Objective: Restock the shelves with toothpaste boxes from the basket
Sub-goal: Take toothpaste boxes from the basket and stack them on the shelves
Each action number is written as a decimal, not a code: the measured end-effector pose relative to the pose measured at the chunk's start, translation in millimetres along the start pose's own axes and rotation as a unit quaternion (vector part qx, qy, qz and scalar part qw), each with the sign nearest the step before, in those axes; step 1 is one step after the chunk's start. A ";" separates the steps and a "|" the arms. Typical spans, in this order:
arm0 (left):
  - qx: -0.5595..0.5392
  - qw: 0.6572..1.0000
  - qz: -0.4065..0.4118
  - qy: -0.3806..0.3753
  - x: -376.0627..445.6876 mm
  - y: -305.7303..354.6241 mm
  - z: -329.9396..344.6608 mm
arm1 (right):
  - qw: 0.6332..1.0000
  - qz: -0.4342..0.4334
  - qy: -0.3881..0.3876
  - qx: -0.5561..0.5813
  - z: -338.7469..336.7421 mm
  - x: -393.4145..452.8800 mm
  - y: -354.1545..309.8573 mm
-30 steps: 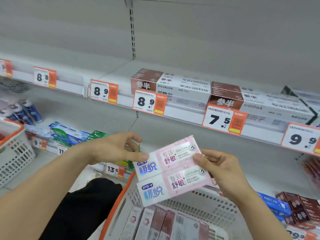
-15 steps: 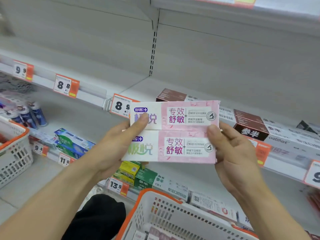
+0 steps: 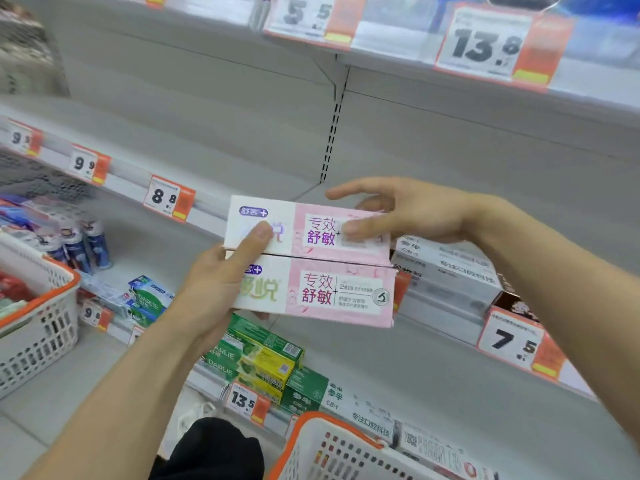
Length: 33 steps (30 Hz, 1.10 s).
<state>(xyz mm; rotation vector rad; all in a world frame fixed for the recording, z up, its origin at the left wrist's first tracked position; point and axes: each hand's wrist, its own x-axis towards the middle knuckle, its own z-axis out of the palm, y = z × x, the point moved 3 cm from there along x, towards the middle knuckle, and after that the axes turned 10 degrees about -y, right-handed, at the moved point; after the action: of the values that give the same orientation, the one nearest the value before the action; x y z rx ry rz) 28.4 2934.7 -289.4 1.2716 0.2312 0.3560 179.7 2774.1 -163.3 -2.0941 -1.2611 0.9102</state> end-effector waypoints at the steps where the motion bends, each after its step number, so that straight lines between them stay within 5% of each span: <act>1: -0.001 1.000 0.001 0.007 1.1 -0.4 -2.1 | 1.000 -0.011 -0.004 -0.020 -4.5 9.3 -6.5; 7: 0.012 0.997 0.006 0.073 9.9 -2.4 -16.8 | 0.991 -0.062 0.104 -0.060 -38.7 59.9 -29.5; 13: 0.053 0.995 -0.013 0.087 16.9 -4.4 -27.0 | 0.967 -0.025 0.246 -0.058 -27.5 129.4 0.6; 21: 0.042 0.988 0.013 0.149 16.6 2.1 -58.4 | 0.957 0.082 0.063 -0.272 -5.6 127.3 9.7; 25: 0.022 0.985 0.034 0.166 15.8 7.2 -59.9 | 0.906 0.098 0.053 -0.409 -10.3 105.7 -11.5; 28: -0.006 0.983 0.066 0.172 16.2 15.8 -55.7 | 0.945 -0.036 0.086 -0.313 1.3 91.5 -35.4; 30: -0.028 0.980 0.090 0.174 15.4 22.0 -49.0 | 0.975 -0.022 -0.041 -0.216 15.5 84.3 -43.6; 33: -0.041 0.976 0.125 0.172 14.4 30.4 -37.1 | 0.958 0.018 -0.159 -0.239 23.6 77.7 -46.0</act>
<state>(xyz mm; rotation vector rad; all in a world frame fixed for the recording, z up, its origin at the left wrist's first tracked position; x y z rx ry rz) 24.3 2980.8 -270.3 1.1547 0.3477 0.7977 162.8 2865.8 -166.5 -2.4062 -1.7568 1.0733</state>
